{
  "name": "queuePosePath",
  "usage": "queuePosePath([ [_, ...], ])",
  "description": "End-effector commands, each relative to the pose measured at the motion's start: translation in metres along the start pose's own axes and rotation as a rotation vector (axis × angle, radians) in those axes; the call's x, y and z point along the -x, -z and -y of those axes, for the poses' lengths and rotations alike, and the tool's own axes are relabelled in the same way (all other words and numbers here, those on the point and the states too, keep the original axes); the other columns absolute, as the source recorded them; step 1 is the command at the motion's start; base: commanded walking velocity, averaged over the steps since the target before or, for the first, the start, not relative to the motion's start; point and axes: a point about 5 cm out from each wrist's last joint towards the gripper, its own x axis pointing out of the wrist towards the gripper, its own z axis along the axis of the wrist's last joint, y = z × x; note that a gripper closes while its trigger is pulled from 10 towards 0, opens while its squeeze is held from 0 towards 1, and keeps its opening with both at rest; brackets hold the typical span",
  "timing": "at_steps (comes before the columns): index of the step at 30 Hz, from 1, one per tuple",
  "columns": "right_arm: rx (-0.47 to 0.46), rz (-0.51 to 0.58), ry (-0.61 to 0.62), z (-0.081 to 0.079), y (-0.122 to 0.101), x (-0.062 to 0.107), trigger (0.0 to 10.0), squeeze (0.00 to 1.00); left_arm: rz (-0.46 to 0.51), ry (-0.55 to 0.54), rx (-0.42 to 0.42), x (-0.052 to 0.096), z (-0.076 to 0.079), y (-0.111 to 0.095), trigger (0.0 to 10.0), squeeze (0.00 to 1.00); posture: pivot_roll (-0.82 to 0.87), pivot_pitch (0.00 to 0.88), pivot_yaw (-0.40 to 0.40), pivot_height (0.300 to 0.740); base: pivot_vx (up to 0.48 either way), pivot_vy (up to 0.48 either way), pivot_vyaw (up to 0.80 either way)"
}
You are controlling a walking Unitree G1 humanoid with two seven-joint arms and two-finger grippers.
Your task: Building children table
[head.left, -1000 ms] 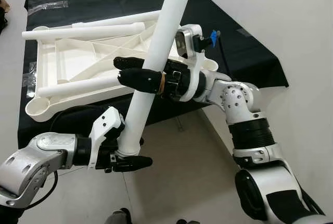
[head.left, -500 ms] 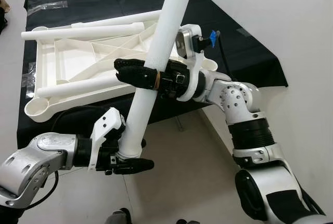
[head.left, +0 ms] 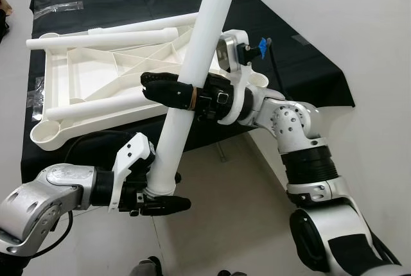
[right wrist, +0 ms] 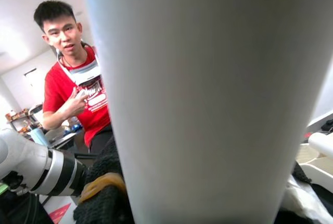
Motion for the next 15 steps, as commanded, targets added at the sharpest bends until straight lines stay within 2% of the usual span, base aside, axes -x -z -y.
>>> queuePosePath([
  [1,-0.002,-0.007,-0.018,-0.001,0.003,0.0,0.0,0.0,0.009,-0.003,0.018,-0.001,0.0,0.0,10.0,1.0,0.05,0.198,-0.041,0.74,0.0,0.0,0.0],
  [8,0.006,-0.014,-0.004,0.0,0.005,0.003,0.0,0.0,0.012,-0.043,-0.033,0.0,-0.002,-0.004,10.0,1.0,0.05,0.193,-0.042,0.74,0.0,0.0,0.0],
  [9,0.008,-0.016,0.007,0.001,0.005,0.006,0.0,0.0,0.012,-0.046,-0.044,0.001,-0.002,-0.006,10.0,0.79,0.05,0.184,-0.042,0.74,0.0,0.0,0.0],
  [10,0.008,-0.016,0.007,0.001,0.005,0.006,0.0,0.0,0.012,-0.046,-0.044,0.001,-0.002,-0.006,10.0,0.79,0.05,0.184,-0.042,0.74,0.0,0.0,0.0],
  [11,0.017,-0.018,0.038,0.005,0.005,0.01,0.0,0.0,0.023,-0.065,-0.054,0.002,-0.003,-0.01,10.0,0.0,0.05,0.181,-0.042,0.74,0.0,0.0,0.0],
  [12,0.017,-0.018,0.038,0.005,0.005,0.01,0.0,0.0,0.023,-0.065,-0.054,0.002,-0.003,-0.01,10.0,0.0,0.05,0.181,-0.042,0.74,0.0,0.0,0.0],
  [15,0.075,-0.029,0.203,0.021,0.002,0.028,0.0,0.0,0.072,-0.136,-0.093,0.006,-0.007,-0.023,10.0,0.0,0.06,0.166,-0.048,0.74,0.0,0.0,0.0],
])
